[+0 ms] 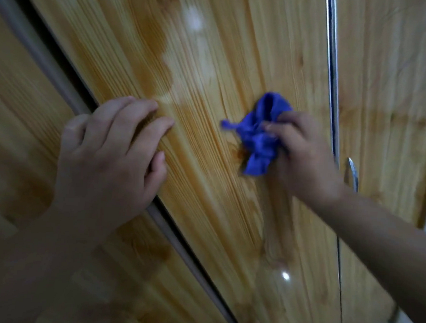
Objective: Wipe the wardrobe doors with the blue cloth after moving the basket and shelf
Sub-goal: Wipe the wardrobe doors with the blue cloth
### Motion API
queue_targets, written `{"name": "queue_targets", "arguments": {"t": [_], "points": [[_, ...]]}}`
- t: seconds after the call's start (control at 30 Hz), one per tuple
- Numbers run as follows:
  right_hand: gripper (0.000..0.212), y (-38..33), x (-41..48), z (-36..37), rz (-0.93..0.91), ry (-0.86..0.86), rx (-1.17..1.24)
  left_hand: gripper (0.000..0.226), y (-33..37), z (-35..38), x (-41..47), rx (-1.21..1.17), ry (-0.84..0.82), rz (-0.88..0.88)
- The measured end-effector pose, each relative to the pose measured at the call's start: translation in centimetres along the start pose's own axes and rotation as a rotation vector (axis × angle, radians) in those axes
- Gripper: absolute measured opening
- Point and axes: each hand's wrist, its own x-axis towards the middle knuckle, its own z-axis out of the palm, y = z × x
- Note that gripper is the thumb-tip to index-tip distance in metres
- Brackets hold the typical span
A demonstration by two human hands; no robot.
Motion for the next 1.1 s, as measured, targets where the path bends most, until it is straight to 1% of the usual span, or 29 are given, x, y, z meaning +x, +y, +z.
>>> {"name": "queue_targets", "arguments": {"t": [0.03,0.1,0.17,0.23,0.27,0.33,0.43,0.5,0.53,0.6,0.67,0.7,0.8,0.9,1.0,1.1], "points": [[0.035,1.3,0.7,-0.6,0.042,0.073,-0.004,0.044,0.1,0.0,-0.1,-0.001,0.002,-0.003],[0.033,2.6,1.7,-1.6,0.198,0.184,0.006,0.043,0.2,-0.1,-0.2,0.006,0.013,-0.01],[0.031,2.3,1.9,-1.4,0.339,0.239,0.04,0.043,0.2,-0.1,-0.2,0.014,0.016,-0.009],[0.029,0.9,1.3,-0.5,0.401,0.272,0.051,0.042,0.2,-0.1,-0.2,-0.007,0.011,-0.007],[0.029,-0.2,0.5,0.2,0.395,0.272,0.05,0.042,0.2,-0.1,-0.1,-0.021,0.002,-0.005],[0.03,-3.5,-2.1,2.1,0.322,0.228,0.079,0.043,0.1,-0.1,-0.1,-0.037,-0.017,-0.004],[0.027,-10.1,-7.1,5.4,0.151,0.094,0.17,0.044,0.0,-0.1,0.0,-0.056,-0.028,-0.008],[0.034,-13.0,-9.2,6.9,0.06,0.0,0.24,0.044,0.1,-0.1,0.0,-0.059,-0.022,-0.012],[0.036,-13.3,-9.6,7.2,0.015,-0.046,0.248,0.043,0.1,-0.1,0.0,-0.057,-0.017,-0.012],[0.029,-11.5,-9.2,6.6,-0.113,-0.117,0.184,0.043,0.1,-0.1,0.0,-0.055,-0.013,-0.006],[0.023,-8.0,-8.0,5.4,-0.214,-0.11,0.096,0.044,0.1,-0.1,0.1,-0.067,-0.021,-0.005],[0.024,-5.9,-7.0,4.6,-0.197,-0.072,0.062,0.044,0.0,-0.2,0.1,-0.072,-0.025,-0.007],[0.03,-0.1,-3.1,1.6,-0.021,0.063,-0.017,0.044,0.2,-0.1,0.1,-0.069,-0.025,-0.017],[0.037,4.0,0.5,-1.2,0.089,0.12,-0.059,0.043,0.3,-0.1,0.2,-0.078,-0.026,-0.026],[0.041,5.1,3.2,-3.0,0.247,0.158,-0.061,0.042,0.3,-0.3,0.2,-0.088,-0.019,-0.023],[0.038,3.8,5.1,-3.7,0.285,0.122,-0.046,0.041,0.3,-0.5,0.3,-0.084,-0.018,-0.023]]}}
